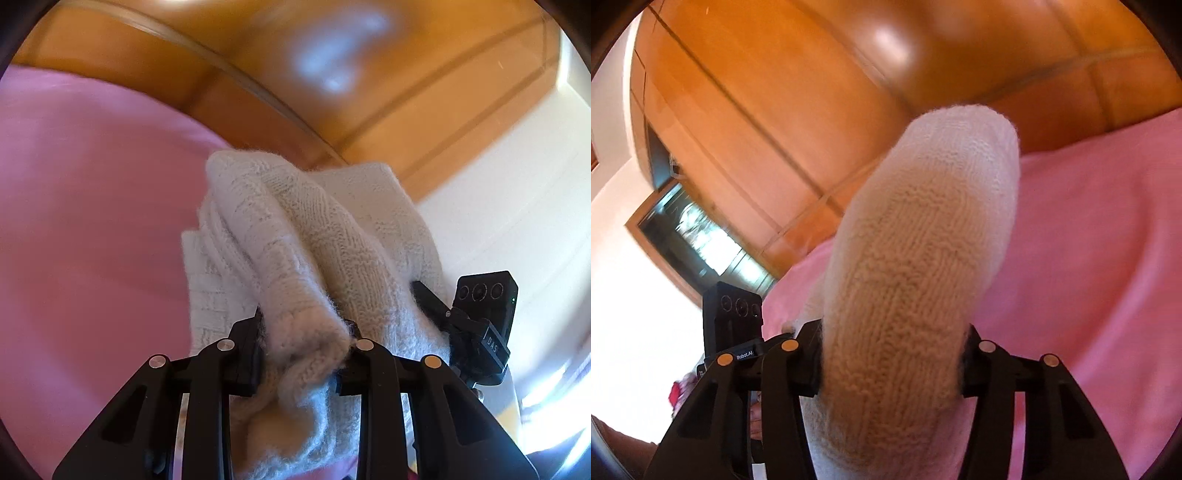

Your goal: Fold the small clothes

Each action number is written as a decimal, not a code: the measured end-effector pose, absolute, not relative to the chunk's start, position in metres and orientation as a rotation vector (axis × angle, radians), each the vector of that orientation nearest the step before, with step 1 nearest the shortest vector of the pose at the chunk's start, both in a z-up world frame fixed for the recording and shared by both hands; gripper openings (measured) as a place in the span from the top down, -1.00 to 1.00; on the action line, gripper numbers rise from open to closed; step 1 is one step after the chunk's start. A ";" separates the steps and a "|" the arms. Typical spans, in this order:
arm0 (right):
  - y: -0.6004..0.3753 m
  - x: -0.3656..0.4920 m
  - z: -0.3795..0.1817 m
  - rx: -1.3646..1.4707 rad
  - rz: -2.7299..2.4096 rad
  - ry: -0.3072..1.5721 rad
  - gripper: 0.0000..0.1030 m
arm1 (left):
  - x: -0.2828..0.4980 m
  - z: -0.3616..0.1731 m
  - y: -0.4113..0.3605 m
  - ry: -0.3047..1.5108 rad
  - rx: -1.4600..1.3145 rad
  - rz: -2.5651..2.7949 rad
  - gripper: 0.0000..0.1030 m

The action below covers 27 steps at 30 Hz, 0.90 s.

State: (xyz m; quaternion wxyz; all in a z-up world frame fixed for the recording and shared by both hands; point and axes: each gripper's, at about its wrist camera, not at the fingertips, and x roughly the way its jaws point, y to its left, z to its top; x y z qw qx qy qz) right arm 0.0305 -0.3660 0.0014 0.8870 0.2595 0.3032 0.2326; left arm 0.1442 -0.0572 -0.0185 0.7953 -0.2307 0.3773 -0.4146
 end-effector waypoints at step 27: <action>-0.416 -0.051 -0.065 0.255 -0.093 0.776 -0.14 | 0.126 -0.063 -0.223 0.816 0.037 -0.577 0.12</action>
